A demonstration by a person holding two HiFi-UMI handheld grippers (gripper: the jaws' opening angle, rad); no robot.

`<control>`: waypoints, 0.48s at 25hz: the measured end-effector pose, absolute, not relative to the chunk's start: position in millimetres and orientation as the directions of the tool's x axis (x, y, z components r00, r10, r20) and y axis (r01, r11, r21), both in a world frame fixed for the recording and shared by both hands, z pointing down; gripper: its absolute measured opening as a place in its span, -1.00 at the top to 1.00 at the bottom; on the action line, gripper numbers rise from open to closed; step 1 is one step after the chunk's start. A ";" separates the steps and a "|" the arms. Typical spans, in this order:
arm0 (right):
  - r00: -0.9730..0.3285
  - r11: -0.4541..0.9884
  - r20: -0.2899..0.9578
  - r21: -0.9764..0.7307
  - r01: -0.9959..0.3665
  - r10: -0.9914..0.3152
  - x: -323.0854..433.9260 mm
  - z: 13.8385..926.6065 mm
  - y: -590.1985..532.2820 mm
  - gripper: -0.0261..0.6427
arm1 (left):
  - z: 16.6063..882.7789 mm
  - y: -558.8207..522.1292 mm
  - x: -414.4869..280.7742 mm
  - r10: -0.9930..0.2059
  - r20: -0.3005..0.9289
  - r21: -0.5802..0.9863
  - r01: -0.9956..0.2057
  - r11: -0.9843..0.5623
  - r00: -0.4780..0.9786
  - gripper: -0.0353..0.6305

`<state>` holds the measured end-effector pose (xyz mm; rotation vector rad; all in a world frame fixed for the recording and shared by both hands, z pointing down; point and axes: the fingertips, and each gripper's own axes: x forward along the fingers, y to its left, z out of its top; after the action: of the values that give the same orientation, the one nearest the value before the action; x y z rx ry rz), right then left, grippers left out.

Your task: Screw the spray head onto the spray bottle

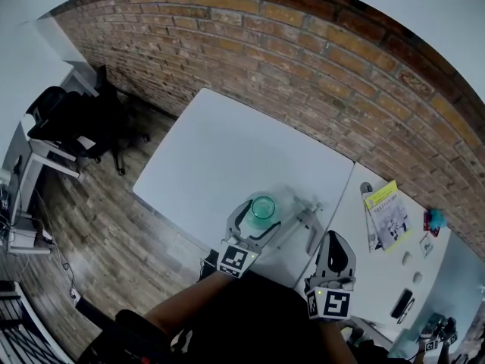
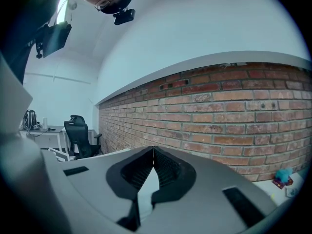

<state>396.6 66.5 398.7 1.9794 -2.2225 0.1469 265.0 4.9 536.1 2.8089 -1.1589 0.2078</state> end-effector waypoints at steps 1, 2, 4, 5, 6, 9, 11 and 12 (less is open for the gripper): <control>-0.108 0.117 0.186 0.036 -0.992 -0.976 397.2 398.3 66.7 0.90 | 538.7 2.6 265.2 -0.694 0.166 0.044 -0.708 -0.704 0.700 -0.27; -0.105 0.114 0.188 0.038 -0.993 -0.977 398.3 398.1 66.9 0.90 | 541.1 0.0 265.3 -0.695 0.168 0.050 -0.710 -0.702 0.699 -0.27; -0.097 0.107 0.191 0.042 -0.993 -0.977 401.6 398.6 67.4 0.90 | 545.4 -5.2 266.6 -0.696 0.171 0.048 -0.711 -0.701 0.697 -0.27; -0.094 0.104 0.193 0.044 -0.994 -0.977 403.1 399.4 67.9 0.90 | 547.0 -7.4 267.9 -0.695 0.171 0.043 -0.710 -0.702 0.698 -0.27; -0.091 0.102 0.196 0.047 -0.994 -0.976 404.3 400.3 68.5 0.90 | 548.2 -9.0 269.4 -0.694 0.171 0.037 -0.709 -0.705 0.699 -0.27; -0.087 0.099 0.202 0.051 -0.994 -0.975 406.5 401.8 70.3 0.90 | 550.8 -12.3 273.8 -0.689 0.176 0.014 -0.701 -0.713 0.703 -0.27; -0.083 0.095 0.196 0.051 -0.994 -0.977 407.5 399.9 70.6 0.90 | 552.3 -15.4 274.0 -0.691 0.182 0.013 -0.704 -0.710 0.700 -0.27; -0.080 0.091 0.191 0.050 -0.995 -0.978 408.1 398.3 70.3 0.90 | 552.6 -17.2 274.0 -0.692 0.184 0.011 -0.705 -0.709 0.698 -0.27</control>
<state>408.1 70.3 398.3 2.0027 -2.1839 0.1377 274.0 -17.2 552.6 2.8199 -1.1624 0.2543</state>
